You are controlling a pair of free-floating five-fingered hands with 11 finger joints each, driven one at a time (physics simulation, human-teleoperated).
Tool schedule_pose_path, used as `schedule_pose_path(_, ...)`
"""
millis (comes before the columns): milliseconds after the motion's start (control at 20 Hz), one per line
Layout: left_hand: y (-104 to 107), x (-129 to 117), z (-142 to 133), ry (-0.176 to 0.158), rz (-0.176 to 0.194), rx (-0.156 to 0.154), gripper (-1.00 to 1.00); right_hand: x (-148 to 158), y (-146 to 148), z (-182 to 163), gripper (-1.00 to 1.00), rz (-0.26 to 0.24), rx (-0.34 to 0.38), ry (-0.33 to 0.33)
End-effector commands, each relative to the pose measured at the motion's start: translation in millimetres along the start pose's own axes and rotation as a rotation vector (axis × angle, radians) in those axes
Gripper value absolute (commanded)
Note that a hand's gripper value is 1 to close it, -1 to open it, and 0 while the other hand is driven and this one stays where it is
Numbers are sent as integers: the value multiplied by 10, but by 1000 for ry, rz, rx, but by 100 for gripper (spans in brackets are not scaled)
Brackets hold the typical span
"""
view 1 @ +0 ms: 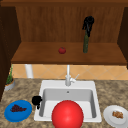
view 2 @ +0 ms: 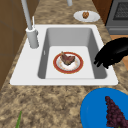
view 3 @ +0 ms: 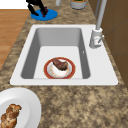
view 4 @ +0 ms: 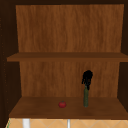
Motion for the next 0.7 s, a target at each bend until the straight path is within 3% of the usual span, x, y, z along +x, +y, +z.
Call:
schedule_pose_path(0, 0, 0, 0, 0, 0, 0, 0, -19, -80, 60, -100, 6, 10, -9)
schedule_pose_path(300, 0, 0, 0, 0, 0, 0, 0, -153, -222, 168, -100, -5, 41, -14)
schedule_pose_path(650, 0, 0, 0, 0, 0, 0, 0, -535, -159, 362, -100, -49, 5, -65)
